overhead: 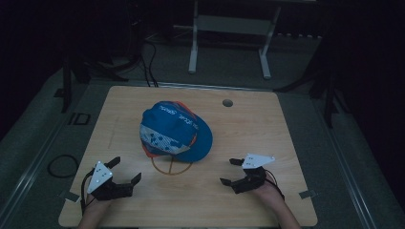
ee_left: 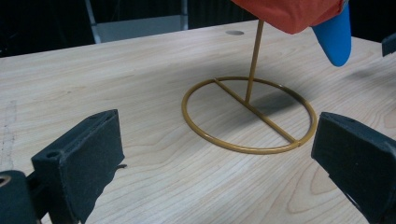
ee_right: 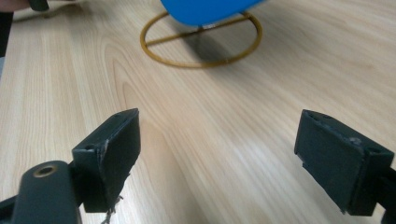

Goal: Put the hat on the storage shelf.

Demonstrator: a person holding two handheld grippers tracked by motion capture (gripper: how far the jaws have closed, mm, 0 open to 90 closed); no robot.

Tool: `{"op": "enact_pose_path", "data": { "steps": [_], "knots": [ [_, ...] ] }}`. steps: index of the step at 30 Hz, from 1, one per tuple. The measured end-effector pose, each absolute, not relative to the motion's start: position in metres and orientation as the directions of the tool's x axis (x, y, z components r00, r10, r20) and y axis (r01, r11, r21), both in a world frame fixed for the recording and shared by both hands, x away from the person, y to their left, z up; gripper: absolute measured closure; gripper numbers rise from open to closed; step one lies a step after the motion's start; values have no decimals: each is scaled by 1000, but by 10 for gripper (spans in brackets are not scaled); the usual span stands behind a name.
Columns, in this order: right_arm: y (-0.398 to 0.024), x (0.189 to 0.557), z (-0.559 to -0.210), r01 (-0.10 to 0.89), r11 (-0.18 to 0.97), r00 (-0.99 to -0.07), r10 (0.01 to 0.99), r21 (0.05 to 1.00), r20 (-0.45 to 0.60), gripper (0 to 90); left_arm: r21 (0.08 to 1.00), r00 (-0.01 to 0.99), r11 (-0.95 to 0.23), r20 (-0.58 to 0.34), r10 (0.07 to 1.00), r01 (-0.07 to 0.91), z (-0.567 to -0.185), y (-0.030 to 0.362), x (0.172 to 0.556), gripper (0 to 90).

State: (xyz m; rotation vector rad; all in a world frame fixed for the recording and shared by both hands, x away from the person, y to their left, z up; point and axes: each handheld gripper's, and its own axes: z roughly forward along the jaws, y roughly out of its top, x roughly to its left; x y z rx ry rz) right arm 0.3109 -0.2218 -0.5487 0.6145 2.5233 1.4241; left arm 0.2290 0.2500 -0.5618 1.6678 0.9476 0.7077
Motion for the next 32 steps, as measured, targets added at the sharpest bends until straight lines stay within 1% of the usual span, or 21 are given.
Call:
{"op": "enact_pose_path", "data": {
  "steps": [5,9,18,23,27,32],
  "knots": [
    [-241,309,-553,286,444,-880,472,849,51,144,959,511,-144,-1,860,245,-562,251,229,25],
    [-255,307,-559,293,471,-862,506,832,18,145,958,511,-143,-4,860,247,-563,251,230,25],
    [-281,309,-560,305,416,-839,544,857,34,145,958,509,-147,1,861,247,-564,253,228,26],
    [-292,312,-561,312,408,-820,572,858,26,145,958,495,-138,-5,869,252,-565,258,228,25],
    [-301,314,-560,328,373,-806,589,868,51,145,958,488,-135,-5,873,252,-565,260,229,26],
    [-308,315,-559,329,352,-793,607,876,54,145,958,483,-132,-9,875,255,-566,261,229,26]
  ]
}}
